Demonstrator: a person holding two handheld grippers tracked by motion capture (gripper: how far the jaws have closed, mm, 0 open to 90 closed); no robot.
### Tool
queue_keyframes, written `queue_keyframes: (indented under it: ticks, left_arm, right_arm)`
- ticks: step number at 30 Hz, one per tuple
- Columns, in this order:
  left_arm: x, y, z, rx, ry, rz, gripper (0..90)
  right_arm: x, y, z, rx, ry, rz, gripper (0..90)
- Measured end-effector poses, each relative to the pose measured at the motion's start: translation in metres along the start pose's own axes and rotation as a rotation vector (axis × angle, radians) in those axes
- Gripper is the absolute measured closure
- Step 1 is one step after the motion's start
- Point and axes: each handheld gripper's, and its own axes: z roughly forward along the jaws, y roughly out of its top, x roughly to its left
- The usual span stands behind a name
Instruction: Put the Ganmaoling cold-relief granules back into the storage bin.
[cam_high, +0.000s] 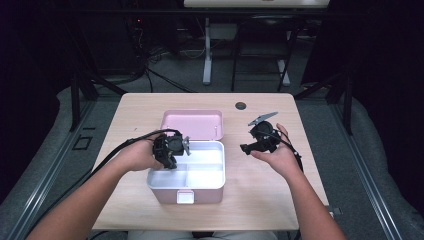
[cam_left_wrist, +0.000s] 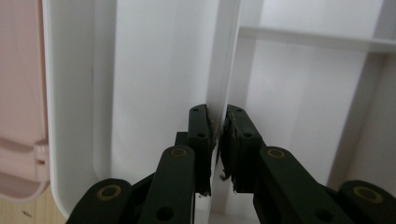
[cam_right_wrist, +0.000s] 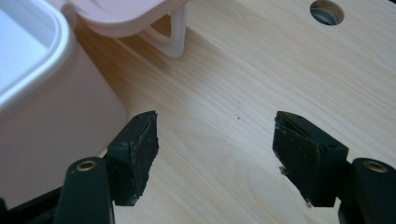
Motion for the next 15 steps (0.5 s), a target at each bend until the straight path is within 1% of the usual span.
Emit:
queue_keyframes:
  ticks: [1,2,3,4,6,8,9,12,13,14,15]
  left_arm:
    - [0.000,-0.003,0.000,-0.001,0.004,-0.006,80.8]
    - [0.000,-0.007,0.000,-0.001,0.003,-0.020,80.4]
    - [0.001,-0.011,0.000,-0.003,0.001,-0.025,80.1]
    - [0.001,-0.014,0.000,-0.016,-0.002,-0.037,80.3]
    - [0.002,-0.019,0.000,-0.010,-0.005,-0.044,81.2]
    - [0.002,-0.020,-0.001,0.003,0.000,-0.042,81.8]
    - [0.001,-0.021,0.000,-0.001,-0.002,-0.041,82.6]
    - [0.001,-0.022,-0.001,0.000,-0.005,-0.037,84.4]
    - [0.001,-0.022,-0.001,-0.009,-0.004,-0.037,84.5]
    - [0.000,-0.022,-0.001,-0.006,-0.002,-0.033,84.7]
    - [0.000,-0.022,-0.001,-0.004,-0.001,-0.030,84.8]
  right_arm:
    - [0.000,0.002,0.000,-0.001,-0.003,0.006,31.3]
    - [0.000,0.004,0.000,0.002,0.003,0.012,33.9]
    - [0.000,0.006,0.000,-0.001,0.017,0.019,35.0]
    - [0.000,0.008,0.001,-0.003,0.025,0.034,35.6]
    - [-0.001,0.012,0.004,0.000,0.022,0.048,35.6]
    - [-0.002,0.017,0.008,0.009,0.012,0.056,36.1]
    - [-0.002,0.019,0.010,0.008,0.010,0.060,36.6]
    - [-0.003,0.025,0.016,0.008,0.013,0.091,36.8]
    - [-0.003,0.026,0.017,0.010,0.014,0.101,38.6]
    - [-0.003,0.029,0.019,0.007,0.032,0.108,40.2]
    - [-0.003,0.032,0.021,0.010,0.038,0.111,40.2]
